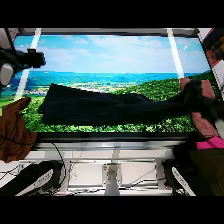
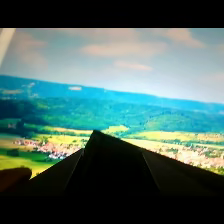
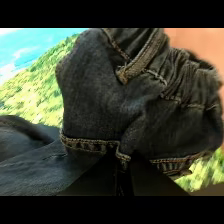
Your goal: Fold the clothes and pants, and hang the long-sleeved shirts on hangers.
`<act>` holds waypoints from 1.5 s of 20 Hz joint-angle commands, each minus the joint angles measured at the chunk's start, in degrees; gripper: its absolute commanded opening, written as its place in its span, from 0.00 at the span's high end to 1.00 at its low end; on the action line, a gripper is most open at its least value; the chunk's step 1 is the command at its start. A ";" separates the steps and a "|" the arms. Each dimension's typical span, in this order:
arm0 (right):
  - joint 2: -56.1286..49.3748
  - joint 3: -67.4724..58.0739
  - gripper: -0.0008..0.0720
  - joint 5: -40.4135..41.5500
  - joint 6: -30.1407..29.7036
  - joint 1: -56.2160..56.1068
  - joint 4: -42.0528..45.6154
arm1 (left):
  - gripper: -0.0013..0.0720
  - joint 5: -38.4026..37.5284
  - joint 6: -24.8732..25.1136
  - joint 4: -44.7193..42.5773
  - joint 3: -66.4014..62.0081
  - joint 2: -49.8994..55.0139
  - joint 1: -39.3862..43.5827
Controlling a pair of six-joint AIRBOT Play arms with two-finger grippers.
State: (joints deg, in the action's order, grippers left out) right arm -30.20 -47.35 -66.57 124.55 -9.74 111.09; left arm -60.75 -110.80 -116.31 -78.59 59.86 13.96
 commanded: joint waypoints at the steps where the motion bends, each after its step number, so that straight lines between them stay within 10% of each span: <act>1: 14.32 7.26 0.94 -9.03 4.42 0.17 -6.82 | 0.48 -3.85 -0.17 2.56 5.20 0.02 -0.98; 7: 24.02 7.13 0.89 -38.71 3.50 0.17 -16.85 | 0.48 -3.61 -0.13 4.98 7.34 0.09 -1.03; 9: 23.89 6.75 0.16 -38.66 3.50 0.17 -20.41 | 0.48 -3.61 0.46 2.82 7.34 0.09 -1.03; 10: 23.52 6.75 0.02 -38.66 3.48 0.17 -20.44 | 0.48 -3.61 1.62 1.68 7.34 0.11 -1.03; 20: 20.83 6.75 0.03 -33.33 1.77 0.17 -1.29 | 0.30 -2.97 5.38 1.03 7.34 2.73 -2.82; 30: -3.39 1.27 0.03 -28.11 -7.50 0.17 -3.45 | 0.30 -4.94 8.81 1.29 7.34 13.66 -7.43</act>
State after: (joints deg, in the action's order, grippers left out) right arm -27.03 -43.46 -98.17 119.94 -9.58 107.07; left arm -64.93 -103.39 -115.22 -71.26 70.81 7.90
